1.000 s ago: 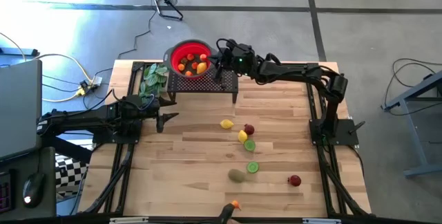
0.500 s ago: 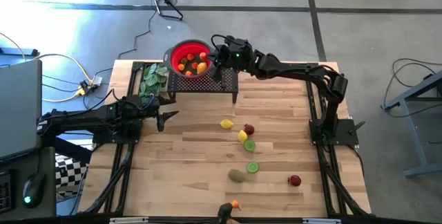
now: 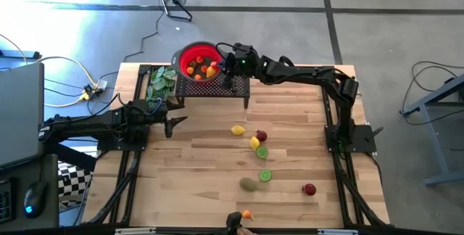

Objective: Pick & Place Fruit
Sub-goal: Put the orange pear into the red strainer bowl on the shelf, then put the red pomegranate into the red strainer bowl on the shelf

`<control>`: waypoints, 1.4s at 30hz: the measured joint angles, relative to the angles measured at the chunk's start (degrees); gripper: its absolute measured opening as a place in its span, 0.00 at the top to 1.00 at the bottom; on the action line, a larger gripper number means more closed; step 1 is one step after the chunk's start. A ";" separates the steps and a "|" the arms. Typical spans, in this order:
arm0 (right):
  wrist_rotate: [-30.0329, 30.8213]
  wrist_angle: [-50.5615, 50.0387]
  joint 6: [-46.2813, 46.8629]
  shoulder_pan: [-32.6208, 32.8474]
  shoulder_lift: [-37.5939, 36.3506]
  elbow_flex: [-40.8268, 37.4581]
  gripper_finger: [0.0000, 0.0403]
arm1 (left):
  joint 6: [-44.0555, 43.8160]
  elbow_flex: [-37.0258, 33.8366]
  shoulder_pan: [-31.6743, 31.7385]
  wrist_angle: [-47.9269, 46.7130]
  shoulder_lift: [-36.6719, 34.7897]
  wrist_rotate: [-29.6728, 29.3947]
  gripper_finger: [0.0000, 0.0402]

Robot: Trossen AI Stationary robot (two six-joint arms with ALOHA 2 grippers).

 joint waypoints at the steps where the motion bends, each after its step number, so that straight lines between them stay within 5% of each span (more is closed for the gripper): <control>1: 0.00 0.31 -0.21 0.00 0.00 0.00 0.99 | 0.00 -0.01 0.00 0.00 0.00 -0.03 0.43; 7: 1.41 3.25 -2.95 0.16 0.09 0.00 0.95 | -0.02 -0.01 0.00 -0.02 0.00 -0.05 0.43; 15: 1.96 1.66 -3.25 0.20 -0.32 -0.02 0.72 | -0.02 0.00 0.00 -0.02 0.00 -0.05 0.43; 19: 3.16 0.97 -3.54 0.26 -2.97 -0.02 0.68 | -0.02 -0.01 0.00 -0.02 0.00 -0.05 0.43; 32: 2.72 -26.97 -4.31 4.20 -17.22 -0.91 0.97 | -0.02 0.01 0.00 -0.56 0.02 -0.05 0.43; 38: 0.77 -28.84 1.34 8.28 -23.10 -8.55 0.99 | 0.00 -0.01 0.00 -0.57 0.02 -0.03 0.43; 42: 4.74 -26.08 6.40 12.01 -27.14 -16.60 0.99 | -0.02 0.01 0.00 -0.57 0.02 -0.03 0.43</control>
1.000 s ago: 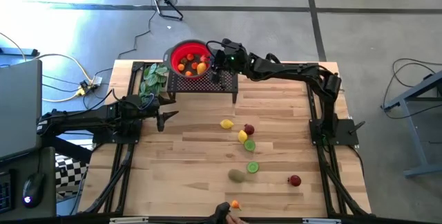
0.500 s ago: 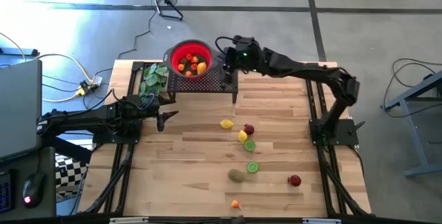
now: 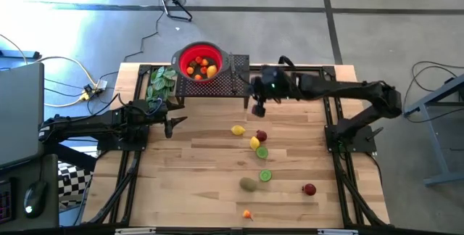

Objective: Pick & Place Fruit
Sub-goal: Put the red pomegranate into the red strainer bowl on the shelf

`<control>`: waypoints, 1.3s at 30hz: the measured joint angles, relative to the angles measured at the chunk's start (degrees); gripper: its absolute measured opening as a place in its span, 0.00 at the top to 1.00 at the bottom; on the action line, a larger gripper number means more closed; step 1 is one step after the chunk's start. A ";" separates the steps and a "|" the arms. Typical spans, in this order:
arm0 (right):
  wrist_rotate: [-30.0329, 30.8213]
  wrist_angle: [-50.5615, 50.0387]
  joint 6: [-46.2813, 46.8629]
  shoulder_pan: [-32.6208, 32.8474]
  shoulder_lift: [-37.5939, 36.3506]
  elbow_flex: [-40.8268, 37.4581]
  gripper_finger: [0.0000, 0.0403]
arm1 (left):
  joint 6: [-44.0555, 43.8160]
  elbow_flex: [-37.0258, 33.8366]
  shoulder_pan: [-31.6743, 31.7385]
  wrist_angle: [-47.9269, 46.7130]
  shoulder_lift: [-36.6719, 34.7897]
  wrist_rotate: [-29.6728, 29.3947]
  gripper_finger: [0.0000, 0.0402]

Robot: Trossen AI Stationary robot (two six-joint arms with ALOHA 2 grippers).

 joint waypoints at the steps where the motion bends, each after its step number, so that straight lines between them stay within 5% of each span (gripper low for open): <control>1: 0.99 1.19 1.35 0.89 -1.10 -2.20 0.99 | 0.00 -0.02 0.00 0.02 0.00 0.00 0.43; 12: 8.25 3.67 16.02 11.01 -8.28 -17.27 0.99 | -0.12 -0.02 0.00 0.00 -0.02 0.01 0.43; 39: 5.38 6.26 18.11 13.91 -8.00 -21.39 0.99 | -1.47 -0.02 0.00 0.02 0.00 0.39 0.43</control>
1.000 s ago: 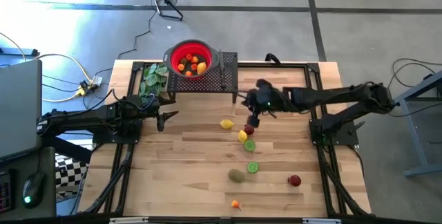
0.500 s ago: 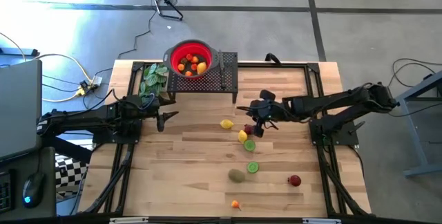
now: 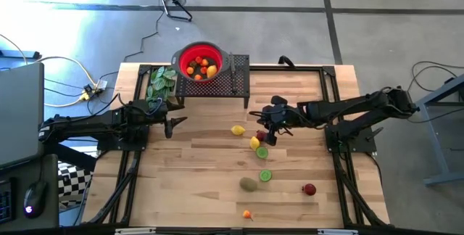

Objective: Pick & Place Fruit
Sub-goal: Put the red pomegranate into the red strainer bowl on the shelf

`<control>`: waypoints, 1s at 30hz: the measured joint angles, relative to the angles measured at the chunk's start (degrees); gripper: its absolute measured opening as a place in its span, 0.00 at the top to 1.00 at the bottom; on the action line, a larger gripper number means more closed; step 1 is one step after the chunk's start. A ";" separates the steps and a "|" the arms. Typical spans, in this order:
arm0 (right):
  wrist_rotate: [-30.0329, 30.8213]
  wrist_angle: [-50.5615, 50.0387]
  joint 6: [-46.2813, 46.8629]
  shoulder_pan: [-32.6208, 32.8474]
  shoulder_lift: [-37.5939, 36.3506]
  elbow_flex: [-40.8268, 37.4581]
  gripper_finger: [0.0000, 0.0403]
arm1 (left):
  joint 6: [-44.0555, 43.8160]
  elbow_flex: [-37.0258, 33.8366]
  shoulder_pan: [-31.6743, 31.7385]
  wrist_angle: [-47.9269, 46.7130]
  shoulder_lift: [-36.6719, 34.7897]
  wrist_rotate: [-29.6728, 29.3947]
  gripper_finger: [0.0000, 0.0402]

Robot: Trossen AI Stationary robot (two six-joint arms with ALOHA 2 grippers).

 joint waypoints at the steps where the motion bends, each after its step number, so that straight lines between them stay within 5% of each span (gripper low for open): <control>1: 0.00 0.00 0.00 0.00 0.01 0.00 0.99 | 0.00 0.00 0.00 0.00 0.00 0.00 0.43; 10: -1.12 -0.30 4.36 0.00 0.02 0.06 0.99 | -0.02 0.00 0.00 0.39 0.00 -0.16 0.43; 19: 5.81 -15.34 7.08 3.48 4.55 10.20 0.99 | -0.01 0.00 0.00 0.98 -0.02 -0.37 0.43; 30: 1.40 -21.74 4.53 3.54 11.03 12.29 0.95 | -0.01 0.00 0.00 0.92 0.00 -0.48 0.43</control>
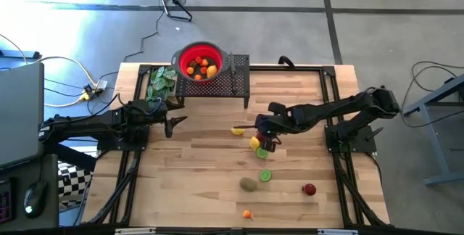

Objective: Pick & Place Fruit
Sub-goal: Put the red pomegranate into the red strainer bowl on the shelf

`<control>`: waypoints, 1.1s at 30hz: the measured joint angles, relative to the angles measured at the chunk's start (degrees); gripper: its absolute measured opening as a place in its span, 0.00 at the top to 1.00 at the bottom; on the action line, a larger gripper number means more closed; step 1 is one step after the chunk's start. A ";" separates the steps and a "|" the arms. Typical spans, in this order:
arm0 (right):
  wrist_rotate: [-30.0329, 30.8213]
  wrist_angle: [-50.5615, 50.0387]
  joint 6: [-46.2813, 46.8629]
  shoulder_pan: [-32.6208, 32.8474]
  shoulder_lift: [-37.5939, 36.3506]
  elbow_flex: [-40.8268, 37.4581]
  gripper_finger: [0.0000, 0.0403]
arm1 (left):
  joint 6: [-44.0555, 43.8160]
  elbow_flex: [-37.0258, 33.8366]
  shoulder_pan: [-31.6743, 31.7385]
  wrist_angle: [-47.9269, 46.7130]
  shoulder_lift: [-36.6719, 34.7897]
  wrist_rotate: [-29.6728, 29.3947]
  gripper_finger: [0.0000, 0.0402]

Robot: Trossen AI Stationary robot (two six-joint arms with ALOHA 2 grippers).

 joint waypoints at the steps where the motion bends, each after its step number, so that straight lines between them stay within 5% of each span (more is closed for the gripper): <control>1: -0.38 -0.36 -0.44 0.00 0.18 -0.06 0.93 | -0.01 0.00 0.00 0.02 -0.02 0.00 0.43; 14: -3.64 0.03 -1.61 -0.07 2.84 -0.02 0.44 | 0.00 0.00 0.00 -0.02 0.00 -0.02 0.43; 33: -4.02 -0.08 -2.48 -0.48 9.38 -0.08 0.40 | 0.01 0.00 0.00 -1.07 0.00 -0.04 0.43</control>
